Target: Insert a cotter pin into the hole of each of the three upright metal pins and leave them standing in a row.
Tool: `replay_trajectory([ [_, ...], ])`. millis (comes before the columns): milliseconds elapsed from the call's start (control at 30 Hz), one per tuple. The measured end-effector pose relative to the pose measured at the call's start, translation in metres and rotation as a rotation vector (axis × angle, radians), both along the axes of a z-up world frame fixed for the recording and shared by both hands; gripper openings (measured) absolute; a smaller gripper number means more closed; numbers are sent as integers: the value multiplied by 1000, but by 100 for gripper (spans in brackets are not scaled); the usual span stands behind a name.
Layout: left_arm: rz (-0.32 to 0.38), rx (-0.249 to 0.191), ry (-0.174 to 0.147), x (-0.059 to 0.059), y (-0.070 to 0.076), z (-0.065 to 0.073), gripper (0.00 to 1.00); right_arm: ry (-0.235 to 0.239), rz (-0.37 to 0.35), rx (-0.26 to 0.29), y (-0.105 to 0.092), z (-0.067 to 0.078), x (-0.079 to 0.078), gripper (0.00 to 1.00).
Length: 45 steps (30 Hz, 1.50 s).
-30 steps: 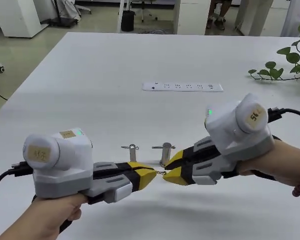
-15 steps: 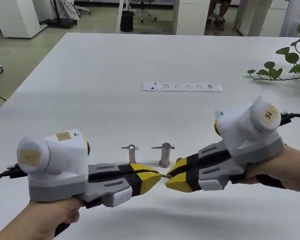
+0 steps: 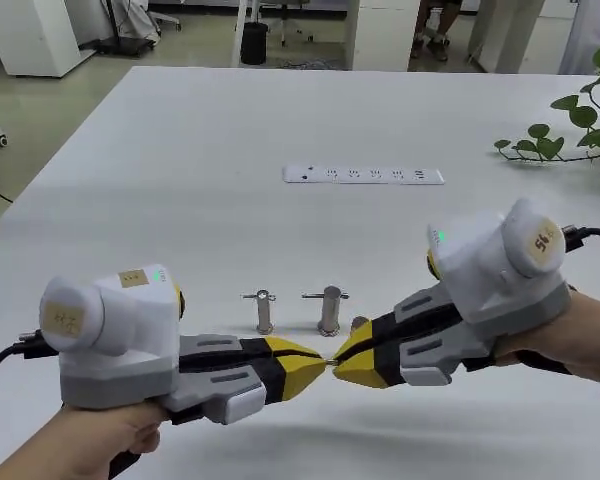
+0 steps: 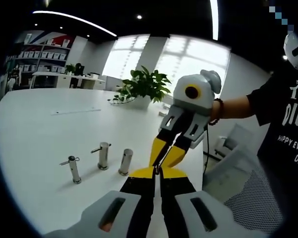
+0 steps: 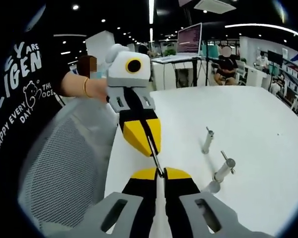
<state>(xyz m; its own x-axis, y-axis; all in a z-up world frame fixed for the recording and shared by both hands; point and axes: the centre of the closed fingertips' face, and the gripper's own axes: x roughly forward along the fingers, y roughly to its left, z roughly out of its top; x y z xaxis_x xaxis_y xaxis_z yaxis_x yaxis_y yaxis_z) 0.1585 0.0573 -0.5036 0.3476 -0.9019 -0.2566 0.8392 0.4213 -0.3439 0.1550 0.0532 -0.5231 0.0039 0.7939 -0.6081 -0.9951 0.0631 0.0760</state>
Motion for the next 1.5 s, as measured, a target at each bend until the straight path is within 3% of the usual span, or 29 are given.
replay_trajectory([
  [200, -1, 28, 3, -1, 1, -6, 1, -62, 59, -47, -3, -3, -3, 0],
  [233, -1, 62, -9, 0, 3, -10, 0, -59, 51, -42, -2, -2, -3, 0],
  [367, -18, 86, -12, -2, 2, -14, 0, -100, 65, -71, -6, -2, 2, 0],
  [467, -7, 111, -25, 1, 2, -18, 0, -106, 73, -83, -8, -4, 1, 0],
  [900, 53, 136, -85, 12, 2, -16, 18, -157, 43, -202, -35, -12, 16, 0],
  [1067, 73, 149, -100, 16, 2, -17, 19, -167, 22, -245, -48, -14, 23, 0],
  [1233, 122, 165, -138, 22, 1, -17, 23, -184, 18, -291, -59, -17, 29, 0],
  [1500, 162, 178, -158, 28, -6, -21, 29, -219, 25, -357, -74, -19, 43, 0],
])
